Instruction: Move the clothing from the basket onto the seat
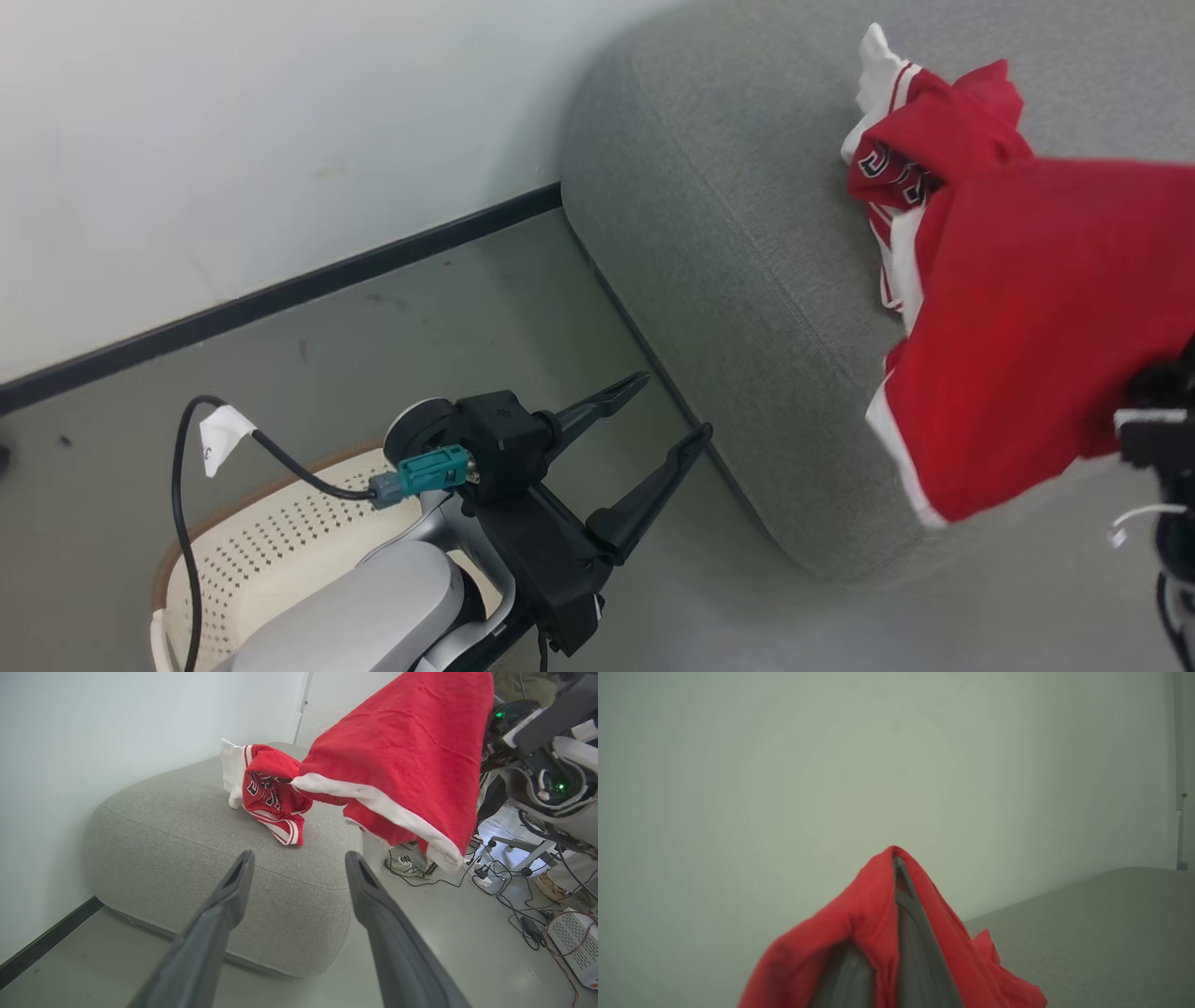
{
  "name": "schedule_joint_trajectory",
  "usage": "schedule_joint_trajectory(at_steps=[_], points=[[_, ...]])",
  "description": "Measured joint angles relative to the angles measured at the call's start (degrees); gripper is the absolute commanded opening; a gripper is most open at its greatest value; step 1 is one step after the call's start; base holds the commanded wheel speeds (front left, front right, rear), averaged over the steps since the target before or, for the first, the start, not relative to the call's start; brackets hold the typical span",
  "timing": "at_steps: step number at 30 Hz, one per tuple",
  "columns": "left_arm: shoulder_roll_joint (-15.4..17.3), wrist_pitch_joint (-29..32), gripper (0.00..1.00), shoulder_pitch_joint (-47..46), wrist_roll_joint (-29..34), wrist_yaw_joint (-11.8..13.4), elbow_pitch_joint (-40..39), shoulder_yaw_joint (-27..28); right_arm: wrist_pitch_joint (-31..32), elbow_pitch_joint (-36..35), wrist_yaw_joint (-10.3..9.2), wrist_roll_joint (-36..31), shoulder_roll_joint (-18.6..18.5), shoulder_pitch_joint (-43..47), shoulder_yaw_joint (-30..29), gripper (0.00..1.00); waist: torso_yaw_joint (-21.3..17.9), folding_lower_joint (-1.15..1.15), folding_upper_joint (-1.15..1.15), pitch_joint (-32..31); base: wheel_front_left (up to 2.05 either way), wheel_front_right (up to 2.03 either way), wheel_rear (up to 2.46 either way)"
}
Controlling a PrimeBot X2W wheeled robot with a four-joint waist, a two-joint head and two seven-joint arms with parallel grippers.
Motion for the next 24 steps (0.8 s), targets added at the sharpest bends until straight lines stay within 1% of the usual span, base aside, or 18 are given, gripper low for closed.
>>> schedule_joint_trajectory(at_steps=[3,9,15,17,21,24], points=[[0.4,0.3,1.0,-0.5,1.1,0.0,-0.9,-0.1,-0.2,0.9,0.47,0.0,-1.5,-3.1,-0.7,0.0,0.7,0.0,0.0,1.2,0.0,0.0,0.0],[1.2,0.6,1.0,-2.2,2.1,0.0,-2.9,-0.1,-0.2,2.5,0.81,0.1,-3.1,-7.7,-2.3,0.0,2.3,0.0,0.0,3.9,0.0,0.0,0.0],[2.0,1.1,1.0,-4.2,3.1,0.0,-5.4,0.0,-0.2,5.0,0.74,0.6,-6.4,-12.4,-6.4,0.0,4.0,0.0,0.0,7.3,0.0,0.0,0.0],[2.2,1.2,1.0,-4.6,3.2,0.0,-5.8,0.0,-0.2,5.4,0.67,0.6,-6.9,-13.3,-7.0,0.0,4.3,0.01,0.0,7.8,0.0,0.0,0.0],[3.0,1.8,1.0,-5.6,4.6,0.0,-6.8,0.1,-0.1,7.4,0.49,1.1,-9.2,-17.7,-9.4,0.0,5.3,0.01,0.01,10.2,0.0,0.0,0.0],[3.4,2.0,1.0,-5.8,4.7,0.0,-7.7,0.1,0.4,8.3,0.08,1.2,-10.1,-21.0,-9.5,0.0,5.9,0.01,0.01,11.9,0.0,0.0,0.0]])
